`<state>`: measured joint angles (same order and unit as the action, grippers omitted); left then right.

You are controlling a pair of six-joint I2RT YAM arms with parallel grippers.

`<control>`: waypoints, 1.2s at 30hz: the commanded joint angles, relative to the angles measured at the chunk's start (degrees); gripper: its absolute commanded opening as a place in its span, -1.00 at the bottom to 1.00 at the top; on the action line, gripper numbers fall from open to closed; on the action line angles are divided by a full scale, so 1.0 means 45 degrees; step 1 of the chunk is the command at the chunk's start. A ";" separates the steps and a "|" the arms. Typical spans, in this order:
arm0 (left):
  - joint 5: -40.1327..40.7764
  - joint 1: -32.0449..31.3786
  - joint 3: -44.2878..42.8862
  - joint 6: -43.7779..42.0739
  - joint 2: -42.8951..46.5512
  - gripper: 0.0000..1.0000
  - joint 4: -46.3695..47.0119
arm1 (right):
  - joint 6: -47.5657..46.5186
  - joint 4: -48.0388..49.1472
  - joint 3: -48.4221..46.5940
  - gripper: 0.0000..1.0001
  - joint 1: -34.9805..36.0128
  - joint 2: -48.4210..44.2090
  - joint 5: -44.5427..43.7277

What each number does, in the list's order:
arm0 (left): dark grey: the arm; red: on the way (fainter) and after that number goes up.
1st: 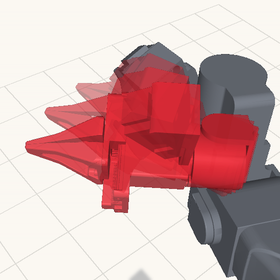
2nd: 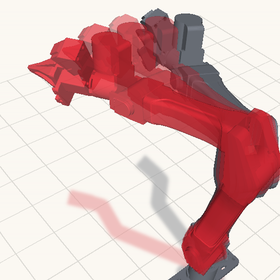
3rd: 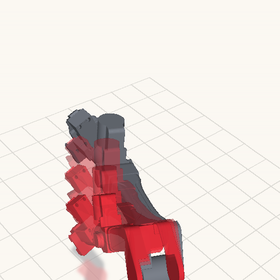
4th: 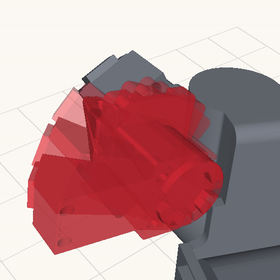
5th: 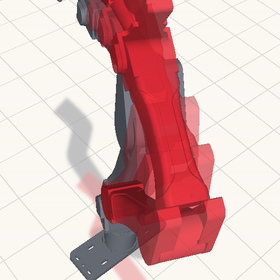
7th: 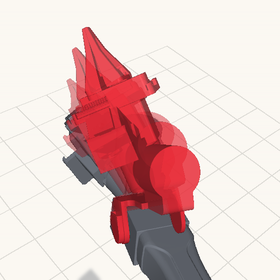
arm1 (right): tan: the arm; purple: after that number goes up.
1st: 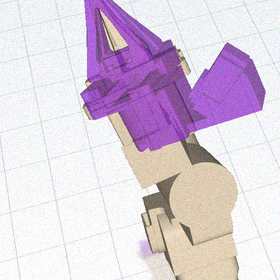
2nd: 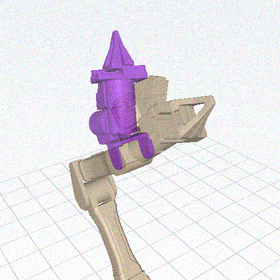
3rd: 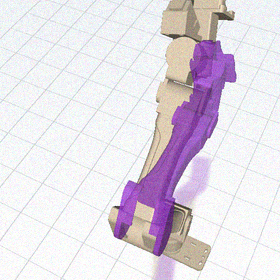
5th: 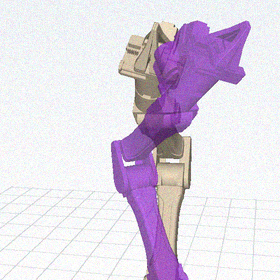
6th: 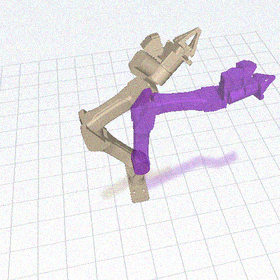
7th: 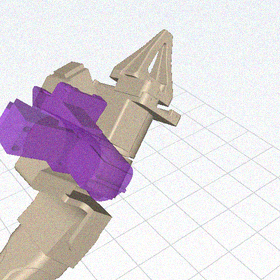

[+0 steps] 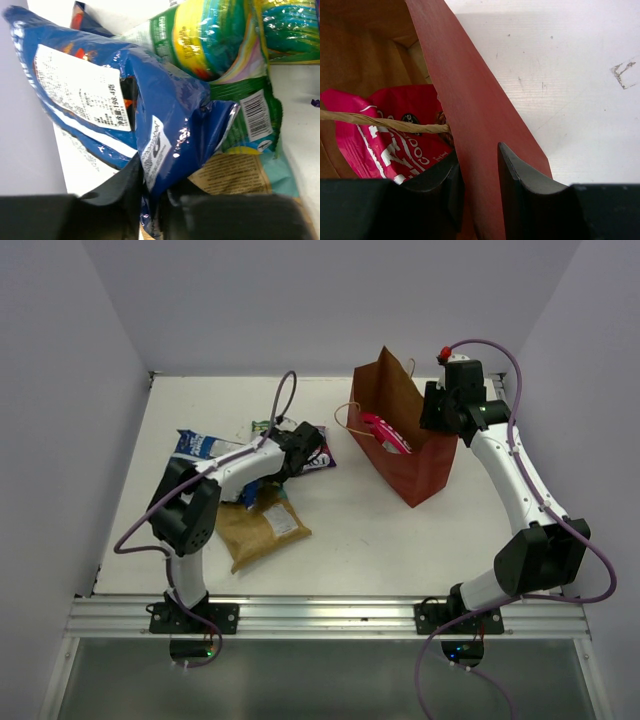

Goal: Place the snacks into the paper bag
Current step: Pick up the snack from the center of the board, then place the snack in the paper bag.

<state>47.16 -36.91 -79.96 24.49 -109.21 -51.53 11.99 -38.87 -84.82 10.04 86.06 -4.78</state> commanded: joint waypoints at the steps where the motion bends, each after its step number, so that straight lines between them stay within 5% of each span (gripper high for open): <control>1: 0.0283 0.0096 -0.0939 0.0202 0.1298 -0.63 -0.0501 | 0.0031 0.0299 0.0098 -0.31 -0.0064 -0.0453 0.0202; 5: 0.0185 0.0135 -0.2634 0.0144 0.2041 -1.00 -0.1165 | 0.0051 0.0299 0.0098 -0.31 -0.0064 -0.0472 0.0241; 19: -0.3714 0.0154 -0.8692 -0.0442 0.3799 -1.00 -0.1110 | -0.0027 0.0376 0.0000 -0.61 -0.0064 -0.0590 0.0611; 36: -1.0029 0.0154 -0.7699 0.1978 0.6495 -1.00 0.6390 | -0.0047 0.0591 -0.0019 -0.81 -0.0064 -0.0668 0.1022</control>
<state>8.29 -36.45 -114.48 29.58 -81.54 -37.74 11.94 -38.13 -84.82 10.04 85.32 -1.23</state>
